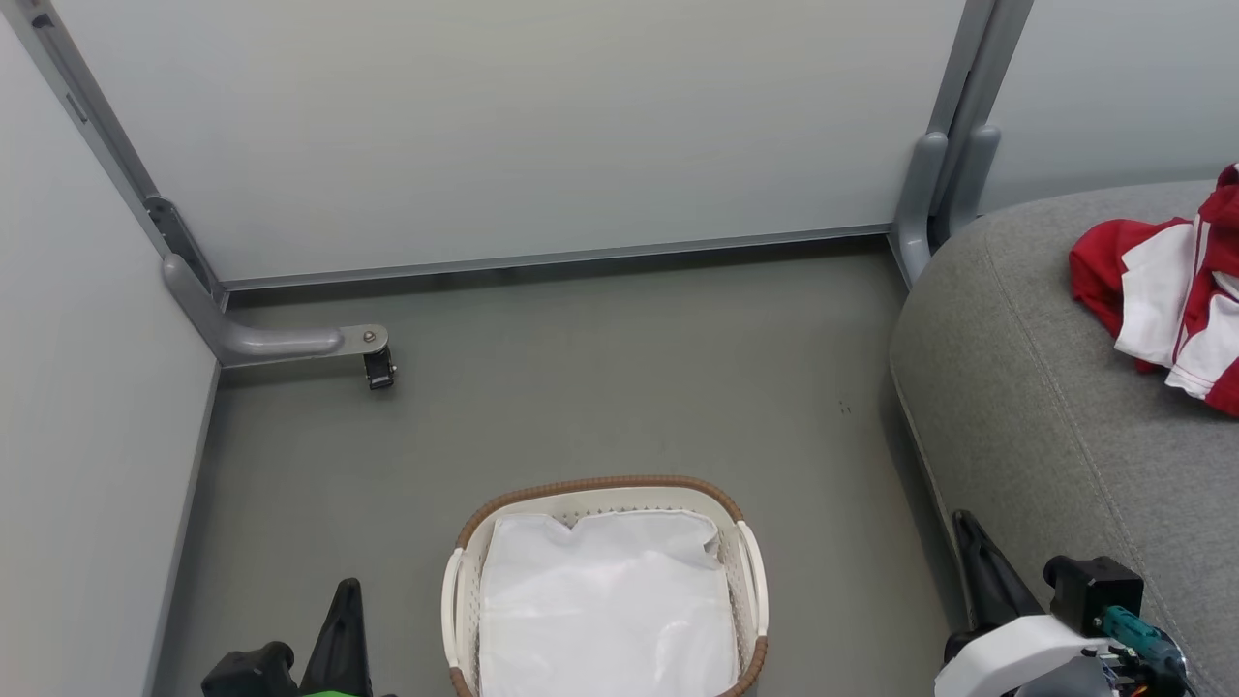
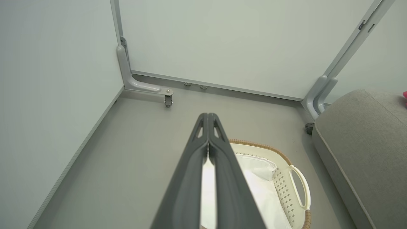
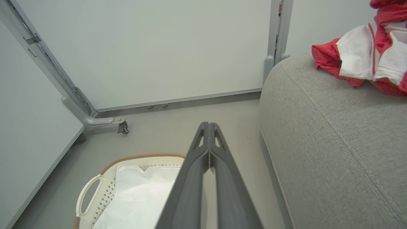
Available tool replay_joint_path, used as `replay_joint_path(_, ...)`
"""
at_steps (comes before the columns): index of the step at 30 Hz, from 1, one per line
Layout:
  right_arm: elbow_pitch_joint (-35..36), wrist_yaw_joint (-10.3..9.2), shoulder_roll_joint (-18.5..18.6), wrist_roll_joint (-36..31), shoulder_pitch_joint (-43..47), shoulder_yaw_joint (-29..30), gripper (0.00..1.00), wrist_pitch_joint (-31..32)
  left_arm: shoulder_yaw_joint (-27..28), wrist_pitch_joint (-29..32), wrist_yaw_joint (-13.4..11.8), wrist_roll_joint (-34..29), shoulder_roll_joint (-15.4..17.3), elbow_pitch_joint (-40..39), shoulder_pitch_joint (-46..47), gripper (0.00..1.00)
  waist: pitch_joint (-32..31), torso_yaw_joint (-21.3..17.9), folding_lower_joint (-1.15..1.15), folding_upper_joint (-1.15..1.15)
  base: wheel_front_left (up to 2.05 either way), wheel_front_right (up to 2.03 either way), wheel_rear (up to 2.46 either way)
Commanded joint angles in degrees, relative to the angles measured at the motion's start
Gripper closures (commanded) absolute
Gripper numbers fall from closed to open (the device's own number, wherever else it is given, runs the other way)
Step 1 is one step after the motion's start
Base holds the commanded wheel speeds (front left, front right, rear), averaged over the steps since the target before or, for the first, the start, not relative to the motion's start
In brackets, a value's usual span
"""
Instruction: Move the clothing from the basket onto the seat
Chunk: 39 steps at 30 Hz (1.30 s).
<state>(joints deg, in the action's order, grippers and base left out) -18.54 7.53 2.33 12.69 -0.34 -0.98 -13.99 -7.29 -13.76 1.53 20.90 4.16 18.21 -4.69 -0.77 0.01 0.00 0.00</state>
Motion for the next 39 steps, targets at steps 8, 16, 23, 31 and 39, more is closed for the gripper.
replay_joint_path(8,1.4,-0.01,0.2,10.4,-1.4,1.1,1.0,2.5,2.1,2.5,0.9,9.2,-0.2,-1.3,1.9,1.0,0.1,0.0,0.0,0.0,0.0,0.0,0.0)
replay_joint_path(16,1.9,-0.01,0.3,18.2,-1.9,1.8,1.0,4.5,3.4,4.5,1.5,16.2,-0.3,-1.7,3.0,1.0,0.1,0.0,0.0,0.0,0.0,0.0,0.0)
replay_joint_path(23,2.2,-0.02,0.3,24.3,-2.4,2.4,1.0,6.1,4.4,6.0,2.0,21.7,-0.4,-2.0,3.8,1.0,0.2,0.0,0.0,0.0,0.0,0.0,0.0)
replay_joint_path(31,2.5,-0.02,0.4,30.9,-2.8,3.0,1.0,7.8,5.5,7.7,2.5,27.7,-0.5,-2.3,4.7,1.0,0.2,0.0,0.0,0.0,0.0,0.0,0.0)
replay_joint_path(39,2.8,-0.02,0.4,37.1,-3.3,3.6,1.0,9.5,6.6,9.3,2.9,33.2,-0.6,-2.6,5.6,1.0,0.3,0.0,0.0,0.0,0.0,0.0,0.0)
